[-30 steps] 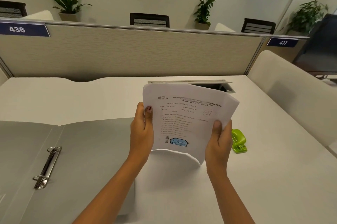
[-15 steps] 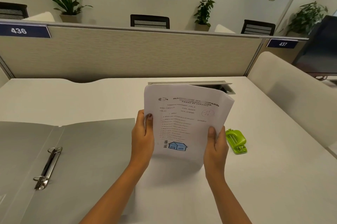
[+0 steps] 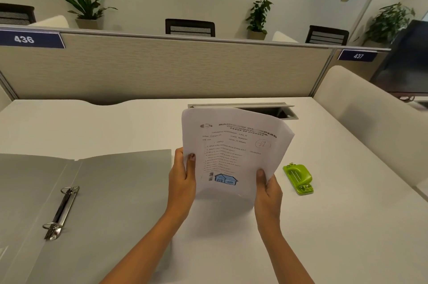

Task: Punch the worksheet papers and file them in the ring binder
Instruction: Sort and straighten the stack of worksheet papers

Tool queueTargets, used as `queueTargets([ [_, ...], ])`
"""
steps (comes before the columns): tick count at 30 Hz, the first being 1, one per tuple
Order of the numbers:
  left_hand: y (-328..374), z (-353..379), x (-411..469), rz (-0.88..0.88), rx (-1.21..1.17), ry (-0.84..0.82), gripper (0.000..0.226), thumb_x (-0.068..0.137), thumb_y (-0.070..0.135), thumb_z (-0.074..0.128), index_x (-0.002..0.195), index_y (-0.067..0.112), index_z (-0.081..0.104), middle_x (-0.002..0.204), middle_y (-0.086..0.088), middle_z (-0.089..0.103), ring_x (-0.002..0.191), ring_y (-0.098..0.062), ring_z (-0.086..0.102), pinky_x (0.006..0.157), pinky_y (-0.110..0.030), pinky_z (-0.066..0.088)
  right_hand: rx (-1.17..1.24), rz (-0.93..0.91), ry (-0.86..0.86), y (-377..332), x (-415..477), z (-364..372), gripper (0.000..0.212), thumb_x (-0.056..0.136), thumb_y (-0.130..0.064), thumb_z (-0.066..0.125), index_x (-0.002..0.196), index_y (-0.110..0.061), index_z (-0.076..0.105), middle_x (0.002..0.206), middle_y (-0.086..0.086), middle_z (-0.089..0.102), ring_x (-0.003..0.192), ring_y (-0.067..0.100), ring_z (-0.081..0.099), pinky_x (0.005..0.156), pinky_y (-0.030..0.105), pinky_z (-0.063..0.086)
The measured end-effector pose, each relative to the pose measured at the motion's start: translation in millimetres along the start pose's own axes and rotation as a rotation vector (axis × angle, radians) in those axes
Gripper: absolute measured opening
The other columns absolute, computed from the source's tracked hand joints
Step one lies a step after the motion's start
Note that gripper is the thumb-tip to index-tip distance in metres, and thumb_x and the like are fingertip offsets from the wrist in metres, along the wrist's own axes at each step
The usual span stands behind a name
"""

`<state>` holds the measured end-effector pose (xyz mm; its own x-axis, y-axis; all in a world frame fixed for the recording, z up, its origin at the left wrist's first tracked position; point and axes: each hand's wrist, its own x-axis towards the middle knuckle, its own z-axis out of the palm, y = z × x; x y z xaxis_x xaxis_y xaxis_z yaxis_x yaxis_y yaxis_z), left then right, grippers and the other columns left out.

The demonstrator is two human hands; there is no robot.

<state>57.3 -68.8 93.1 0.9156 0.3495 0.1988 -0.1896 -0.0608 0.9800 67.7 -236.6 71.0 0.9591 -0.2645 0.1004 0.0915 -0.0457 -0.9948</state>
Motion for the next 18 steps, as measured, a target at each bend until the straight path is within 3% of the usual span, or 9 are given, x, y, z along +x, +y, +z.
queueTargets([
  [5,1,-5,5,0.017,0.044,0.037,0.015,0.095,0.042,0.038,0.098,0.047,0.052,0.09,0.018,0.066,0.082,-0.006,0.067,0.057,-0.016,0.054,-0.003,-0.012,-0.008,-3,1,-4,0.02,0.099,-0.031,0.043,0.112,-0.032,0.059,0.101,-0.011,0.069,0.086,-0.001,0.067,0.06,0.011,0.053],
  [11,3,-10,10,0.009,0.095,0.054,0.013,0.098,0.037,0.04,0.098,0.036,0.053,0.092,0.009,0.067,0.078,-0.006,0.068,0.055,-0.016,0.054,0.011,-0.006,-0.016,-9,4,-9,0.019,0.098,-0.032,0.047,0.11,-0.029,0.062,0.097,-0.009,0.072,0.083,0.004,0.069,0.059,0.018,0.055],
  [18,7,-11,10,-0.011,0.084,0.043,0.016,0.098,0.038,0.042,0.097,0.029,0.056,0.089,0.007,0.068,0.076,-0.007,0.068,0.057,-0.018,0.055,-0.014,-0.063,0.015,-19,6,-14,0.014,0.098,-0.032,0.049,0.1,-0.036,0.063,0.093,-0.012,0.071,0.082,0.007,0.068,0.061,0.024,0.057],
])
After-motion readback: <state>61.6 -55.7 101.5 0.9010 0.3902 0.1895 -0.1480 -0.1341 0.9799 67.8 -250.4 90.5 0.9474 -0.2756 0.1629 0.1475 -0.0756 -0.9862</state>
